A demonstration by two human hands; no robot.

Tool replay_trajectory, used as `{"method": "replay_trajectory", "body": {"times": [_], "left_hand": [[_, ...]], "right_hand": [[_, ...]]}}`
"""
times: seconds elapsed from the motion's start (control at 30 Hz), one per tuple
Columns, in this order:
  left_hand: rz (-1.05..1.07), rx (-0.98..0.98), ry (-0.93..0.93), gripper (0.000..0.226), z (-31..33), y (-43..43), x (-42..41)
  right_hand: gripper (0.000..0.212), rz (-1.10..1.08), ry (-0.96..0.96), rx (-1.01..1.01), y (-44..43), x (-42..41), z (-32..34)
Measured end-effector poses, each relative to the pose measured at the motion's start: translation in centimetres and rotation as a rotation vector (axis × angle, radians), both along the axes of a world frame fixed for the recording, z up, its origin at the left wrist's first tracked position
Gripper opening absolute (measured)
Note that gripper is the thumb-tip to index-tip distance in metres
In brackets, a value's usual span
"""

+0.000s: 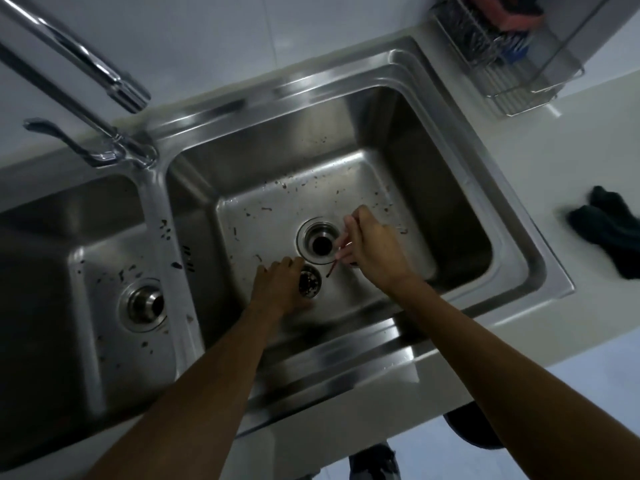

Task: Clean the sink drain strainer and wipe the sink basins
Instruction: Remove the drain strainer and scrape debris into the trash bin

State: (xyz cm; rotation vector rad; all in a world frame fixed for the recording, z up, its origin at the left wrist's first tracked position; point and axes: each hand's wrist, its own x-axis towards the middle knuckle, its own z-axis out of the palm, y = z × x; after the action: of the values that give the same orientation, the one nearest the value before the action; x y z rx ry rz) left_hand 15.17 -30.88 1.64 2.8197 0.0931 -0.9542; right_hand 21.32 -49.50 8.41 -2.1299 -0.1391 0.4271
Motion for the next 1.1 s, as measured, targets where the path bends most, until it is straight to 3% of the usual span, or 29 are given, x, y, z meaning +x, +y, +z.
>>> {"method": "replay_trajectory", "body": {"times": [0.13, 0.23, 0.33, 0.47, 0.73, 0.87, 1.1], "left_hand": [[0.064, -0.022, -0.045, 0.091, 0.6, -0.4, 0.5], [0.102, -0.046, -0.109, 0.092, 2.3, -0.4, 1.0], [0.148, -0.114, -0.173, 0.090, 4.9, -0.8, 1.4], [0.196, -0.342, -0.259, 0.087, 8.8, -2.8, 1.6], [0.021, -0.513, -0.493, 0.083, 14.7, -12.4, 0.0], [-0.137, -0.519, -0.596, 0.093, 16.9, -19.1, -1.4], [-0.315, -0.640, -0.568, 0.084, 17.9, -31.5, -4.7]], "right_hand": [[0.004, 0.077, 0.116, 0.107, -0.4, 1.2, -0.1], [0.015, 0.109, 0.166, 0.156, -0.9, 1.7, 1.0], [0.012, 0.057, 0.079, 0.158, -1.6, 1.7, 3.1], [0.004, -0.051, -0.086, 0.136, -4.2, 0.6, 6.6], [0.006, -0.348, -0.297, 0.178, -13.8, -7.6, 13.0], [0.011, -0.482, -0.437, 0.054, -19.9, -12.7, 16.3], [0.010, -0.725, -0.438, 0.105, -30.6, -21.0, 18.3]]}}
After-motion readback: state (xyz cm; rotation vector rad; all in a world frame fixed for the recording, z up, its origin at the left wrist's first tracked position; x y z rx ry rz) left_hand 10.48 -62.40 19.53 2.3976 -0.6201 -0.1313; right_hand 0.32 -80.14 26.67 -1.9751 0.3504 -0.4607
